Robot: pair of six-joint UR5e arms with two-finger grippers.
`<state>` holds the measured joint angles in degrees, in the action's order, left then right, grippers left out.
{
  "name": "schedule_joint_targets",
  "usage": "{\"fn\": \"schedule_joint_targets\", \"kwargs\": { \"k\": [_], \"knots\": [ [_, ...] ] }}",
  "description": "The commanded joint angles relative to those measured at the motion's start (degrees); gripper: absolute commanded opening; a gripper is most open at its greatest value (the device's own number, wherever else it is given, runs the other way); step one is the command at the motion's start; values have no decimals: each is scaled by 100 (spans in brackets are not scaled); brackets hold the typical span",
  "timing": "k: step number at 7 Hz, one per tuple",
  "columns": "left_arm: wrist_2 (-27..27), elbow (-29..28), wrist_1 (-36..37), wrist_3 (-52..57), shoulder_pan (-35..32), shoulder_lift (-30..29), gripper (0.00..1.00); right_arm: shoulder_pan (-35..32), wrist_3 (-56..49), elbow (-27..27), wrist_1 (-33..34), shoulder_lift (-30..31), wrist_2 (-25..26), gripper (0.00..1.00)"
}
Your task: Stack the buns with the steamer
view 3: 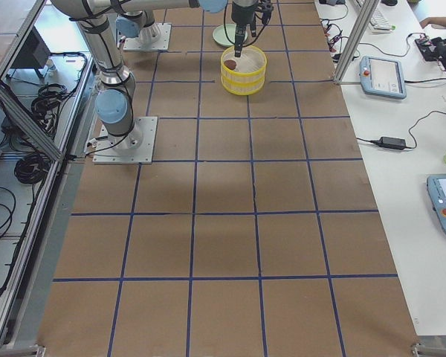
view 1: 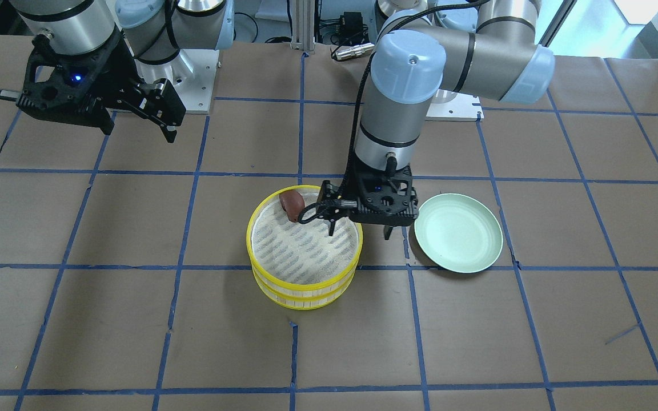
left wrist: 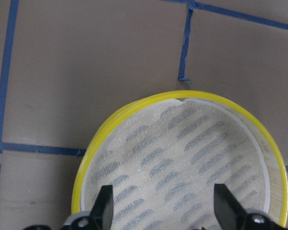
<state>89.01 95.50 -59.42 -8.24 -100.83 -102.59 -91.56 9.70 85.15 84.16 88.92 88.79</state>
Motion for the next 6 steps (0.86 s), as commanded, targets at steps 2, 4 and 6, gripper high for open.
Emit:
{"fn": "schedule_joint_targets", "kwargs": {
  "k": [2, 4, 6],
  "knots": [
    [125, -312, -1557, 1368, 1343, 782, 100, -2, -3, 169, 30, 134, 7, 100],
    [125, -602, -2632, 1368, 1443, 1293, 100, -2, -56, 169, 30, 134, 15, 100],
    [125, -463, -2742, 1334, 1364, 1329, 100, -2, -48, 169, 30, 134, 7, 100]
  ]
}}
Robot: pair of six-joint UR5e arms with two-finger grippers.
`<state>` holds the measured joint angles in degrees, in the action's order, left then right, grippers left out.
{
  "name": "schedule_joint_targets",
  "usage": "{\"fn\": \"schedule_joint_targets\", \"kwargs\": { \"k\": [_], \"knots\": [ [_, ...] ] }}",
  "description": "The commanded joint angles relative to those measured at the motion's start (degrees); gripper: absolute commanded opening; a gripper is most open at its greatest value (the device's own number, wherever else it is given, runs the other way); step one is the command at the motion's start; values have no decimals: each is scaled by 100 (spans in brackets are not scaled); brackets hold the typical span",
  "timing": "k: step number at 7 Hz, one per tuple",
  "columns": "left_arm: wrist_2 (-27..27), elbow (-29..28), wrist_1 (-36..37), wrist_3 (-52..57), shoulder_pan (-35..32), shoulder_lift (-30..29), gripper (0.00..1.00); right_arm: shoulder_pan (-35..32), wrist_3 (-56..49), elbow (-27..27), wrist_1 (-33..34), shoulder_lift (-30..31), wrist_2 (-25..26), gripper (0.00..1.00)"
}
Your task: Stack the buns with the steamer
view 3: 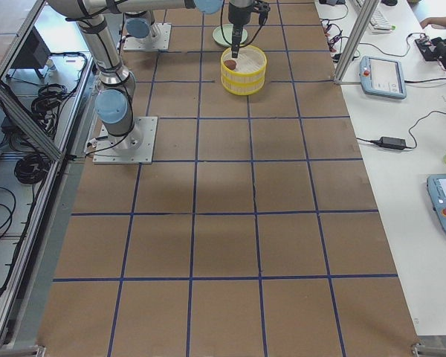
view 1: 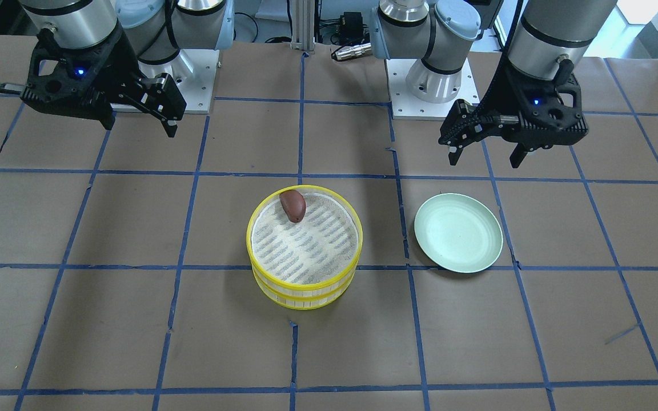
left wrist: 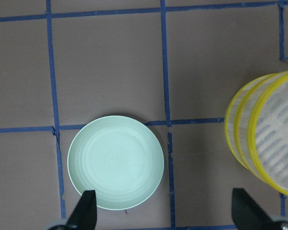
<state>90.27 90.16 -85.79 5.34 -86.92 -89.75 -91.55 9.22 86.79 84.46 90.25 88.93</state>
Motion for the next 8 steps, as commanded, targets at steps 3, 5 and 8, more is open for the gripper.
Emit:
{"fn": "schedule_joint_targets", "kwargs": {
  "k": [3, 5, 8],
  "knots": [
    [26, 133, -236, -7, -27, 98, 100, -4, -26, 5, 26, 1, 2, 100],
    [35, 142, -236, 11, -27, 99, 100, -4, -26, 5, 27, 1, -7, 100],
    [9, 142, -236, 11, -18, 99, 100, -4, -8, -4, 27, 1, -16, 100]
  ]
}}
